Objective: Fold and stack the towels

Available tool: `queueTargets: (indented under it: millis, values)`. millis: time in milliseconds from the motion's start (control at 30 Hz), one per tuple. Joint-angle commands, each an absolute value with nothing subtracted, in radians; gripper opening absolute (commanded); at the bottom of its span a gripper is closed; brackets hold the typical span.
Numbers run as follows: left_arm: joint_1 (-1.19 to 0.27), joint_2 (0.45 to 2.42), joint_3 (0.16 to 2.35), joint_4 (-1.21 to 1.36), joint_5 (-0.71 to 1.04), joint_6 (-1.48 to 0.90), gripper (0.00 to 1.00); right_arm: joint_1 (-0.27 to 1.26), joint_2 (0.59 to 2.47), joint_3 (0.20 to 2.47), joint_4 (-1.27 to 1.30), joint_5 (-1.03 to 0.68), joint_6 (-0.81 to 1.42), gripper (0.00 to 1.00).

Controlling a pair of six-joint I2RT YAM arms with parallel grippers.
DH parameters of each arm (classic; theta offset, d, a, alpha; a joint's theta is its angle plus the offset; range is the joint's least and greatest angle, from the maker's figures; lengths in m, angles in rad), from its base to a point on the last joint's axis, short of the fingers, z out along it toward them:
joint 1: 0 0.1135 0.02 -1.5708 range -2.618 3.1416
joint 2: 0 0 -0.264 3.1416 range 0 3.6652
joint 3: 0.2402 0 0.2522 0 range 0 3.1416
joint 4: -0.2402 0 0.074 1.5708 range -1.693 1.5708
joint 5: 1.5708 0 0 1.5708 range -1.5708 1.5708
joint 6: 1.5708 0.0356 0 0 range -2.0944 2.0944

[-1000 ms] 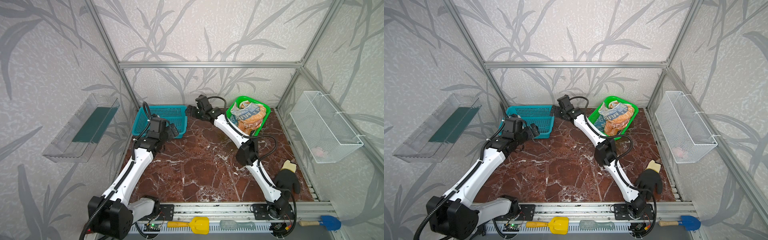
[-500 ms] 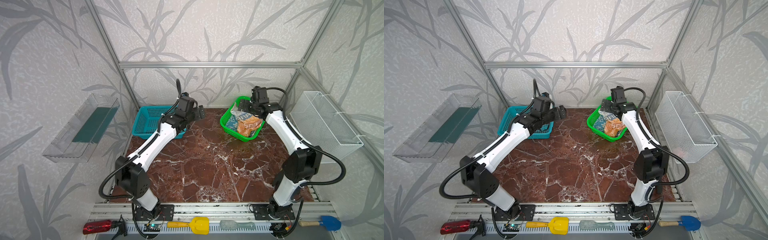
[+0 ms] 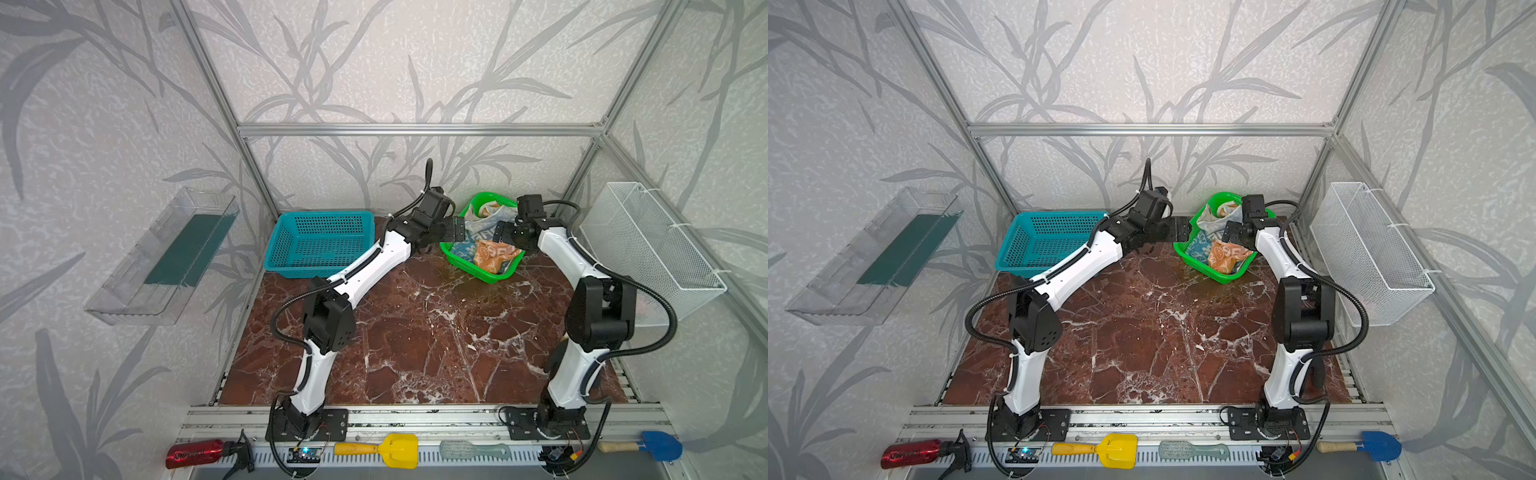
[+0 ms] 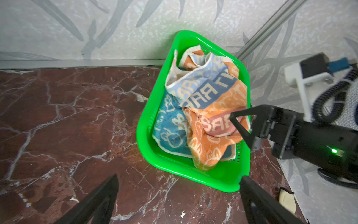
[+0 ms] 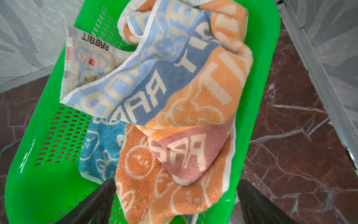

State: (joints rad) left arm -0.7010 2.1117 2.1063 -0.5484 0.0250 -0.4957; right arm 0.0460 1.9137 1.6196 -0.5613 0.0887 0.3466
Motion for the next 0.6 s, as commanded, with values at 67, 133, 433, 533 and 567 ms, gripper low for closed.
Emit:
queueTargets:
  millis: [67, 133, 433, 533, 567]
  values:
    - [-0.715, 2.119, 2.143, -0.602, 0.035, -0.480, 0.99, 0.026, 1.955, 1.648, -0.556, 0.116, 0.346, 0.93]
    - [-0.717, 2.117, 2.129, -0.598, 0.041, -0.481, 0.99, 0.016, 1.962, 1.652, -0.559, 0.123, 0.341, 0.91]
    - [-0.716, 2.117, 2.100, -0.593, 0.038, -0.479, 0.99, 0.012, 2.000, 1.674, -0.569, 0.098, 0.333, 0.79]
    - [-0.716, 2.113, 2.096, -0.601, 0.034, -0.477, 0.99, 0.012, 2.009, 1.687, -0.573, 0.074, 0.339, 0.72]
    - [-0.716, 2.110, 2.094, -0.602, 0.031, -0.476, 0.99, 0.012, 2.011, 1.689, -0.573, 0.069, 0.341, 0.69]
